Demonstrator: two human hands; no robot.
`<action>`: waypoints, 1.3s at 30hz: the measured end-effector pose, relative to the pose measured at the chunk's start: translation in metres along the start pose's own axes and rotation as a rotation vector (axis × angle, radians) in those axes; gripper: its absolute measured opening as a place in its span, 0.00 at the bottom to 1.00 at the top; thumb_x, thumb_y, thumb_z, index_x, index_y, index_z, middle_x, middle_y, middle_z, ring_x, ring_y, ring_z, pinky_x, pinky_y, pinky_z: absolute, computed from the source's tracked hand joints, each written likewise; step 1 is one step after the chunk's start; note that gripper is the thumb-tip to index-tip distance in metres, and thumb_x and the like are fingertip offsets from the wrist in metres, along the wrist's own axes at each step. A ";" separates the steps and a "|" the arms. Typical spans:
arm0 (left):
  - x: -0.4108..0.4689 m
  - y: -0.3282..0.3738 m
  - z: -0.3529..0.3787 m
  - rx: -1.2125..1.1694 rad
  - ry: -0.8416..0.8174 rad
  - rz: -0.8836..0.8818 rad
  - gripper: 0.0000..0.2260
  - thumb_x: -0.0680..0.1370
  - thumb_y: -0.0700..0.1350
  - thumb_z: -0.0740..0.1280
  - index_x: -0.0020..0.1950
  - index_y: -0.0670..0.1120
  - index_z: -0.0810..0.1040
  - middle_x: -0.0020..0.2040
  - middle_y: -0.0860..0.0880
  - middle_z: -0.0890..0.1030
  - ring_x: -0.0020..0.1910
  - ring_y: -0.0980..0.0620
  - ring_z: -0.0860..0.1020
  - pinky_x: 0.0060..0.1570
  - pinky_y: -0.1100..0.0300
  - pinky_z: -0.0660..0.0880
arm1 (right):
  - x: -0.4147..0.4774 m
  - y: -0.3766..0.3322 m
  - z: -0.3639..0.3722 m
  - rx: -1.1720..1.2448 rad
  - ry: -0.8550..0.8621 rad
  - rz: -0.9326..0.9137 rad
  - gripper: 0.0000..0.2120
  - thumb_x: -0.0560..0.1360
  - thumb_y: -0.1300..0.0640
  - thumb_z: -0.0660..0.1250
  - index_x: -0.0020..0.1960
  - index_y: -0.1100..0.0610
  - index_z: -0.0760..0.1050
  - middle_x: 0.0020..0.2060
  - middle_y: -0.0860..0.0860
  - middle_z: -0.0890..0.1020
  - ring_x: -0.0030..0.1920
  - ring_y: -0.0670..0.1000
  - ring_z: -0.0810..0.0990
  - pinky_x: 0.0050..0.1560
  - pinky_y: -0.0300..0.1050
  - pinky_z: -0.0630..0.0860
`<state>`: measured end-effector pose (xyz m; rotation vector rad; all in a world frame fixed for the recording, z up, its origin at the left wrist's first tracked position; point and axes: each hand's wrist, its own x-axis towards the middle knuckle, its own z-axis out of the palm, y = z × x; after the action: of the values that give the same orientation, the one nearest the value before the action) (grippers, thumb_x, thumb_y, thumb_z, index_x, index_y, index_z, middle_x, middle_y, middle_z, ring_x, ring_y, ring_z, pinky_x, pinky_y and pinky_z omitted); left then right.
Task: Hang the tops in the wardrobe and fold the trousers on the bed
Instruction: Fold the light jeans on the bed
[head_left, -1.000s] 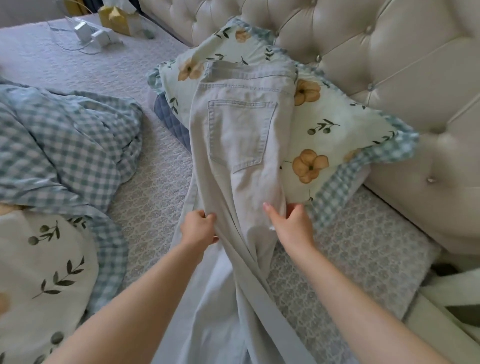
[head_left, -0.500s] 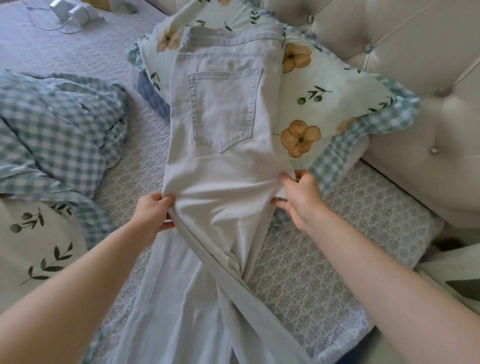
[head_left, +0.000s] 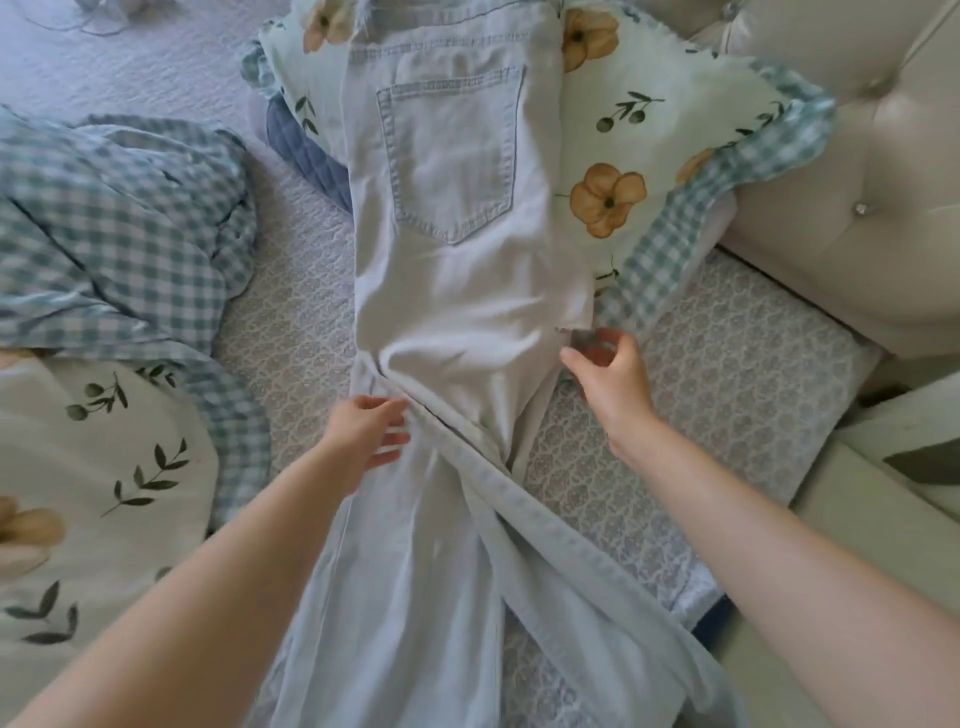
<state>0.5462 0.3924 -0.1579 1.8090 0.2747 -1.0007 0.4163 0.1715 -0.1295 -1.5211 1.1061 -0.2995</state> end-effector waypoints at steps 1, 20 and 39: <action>-0.008 -0.011 0.004 0.024 -0.039 -0.020 0.09 0.80 0.46 0.68 0.56 0.43 0.75 0.48 0.45 0.80 0.45 0.46 0.81 0.52 0.49 0.78 | -0.013 0.014 -0.002 -0.120 -0.023 0.020 0.18 0.76 0.52 0.69 0.63 0.55 0.70 0.54 0.50 0.80 0.52 0.49 0.79 0.51 0.46 0.78; -0.147 -0.228 -0.006 1.401 -0.636 0.469 0.25 0.81 0.57 0.61 0.77 0.64 0.59 0.79 0.54 0.36 0.75 0.41 0.29 0.73 0.37 0.37 | -0.242 0.093 -0.048 -1.245 -0.126 -0.264 0.07 0.82 0.51 0.54 0.46 0.51 0.65 0.43 0.49 0.74 0.39 0.54 0.73 0.33 0.45 0.65; -0.142 -0.180 -0.018 -0.283 -0.246 -0.130 0.08 0.81 0.38 0.59 0.43 0.38 0.72 0.35 0.43 0.77 0.37 0.44 0.83 0.41 0.50 0.81 | -0.298 0.153 -0.020 -1.296 -0.195 -0.270 0.20 0.77 0.54 0.63 0.67 0.47 0.64 0.62 0.49 0.73 0.63 0.54 0.70 0.62 0.50 0.66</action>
<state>0.3599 0.5269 -0.1695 1.4118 0.3649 -1.1991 0.1758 0.4045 -0.1438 -2.7625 0.9348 0.5054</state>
